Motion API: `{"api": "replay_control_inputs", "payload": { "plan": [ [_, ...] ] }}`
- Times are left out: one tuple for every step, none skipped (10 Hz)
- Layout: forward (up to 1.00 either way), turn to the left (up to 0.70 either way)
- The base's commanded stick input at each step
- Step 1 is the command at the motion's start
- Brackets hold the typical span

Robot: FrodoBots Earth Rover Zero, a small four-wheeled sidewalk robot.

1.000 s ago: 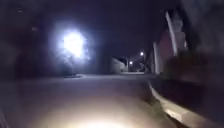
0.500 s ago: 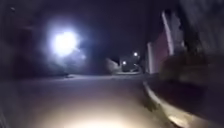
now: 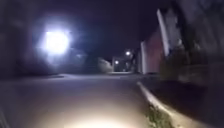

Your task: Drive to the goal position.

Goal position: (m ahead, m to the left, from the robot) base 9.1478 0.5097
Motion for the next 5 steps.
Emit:
{"api": "replay_control_inputs", "payload": {
  "plan": [
    [0.70,0.00],
    [0.70,0.00],
    [0.70,0.00],
    [0.70,0.00],
    [0.70,0.00]
  ]
}}
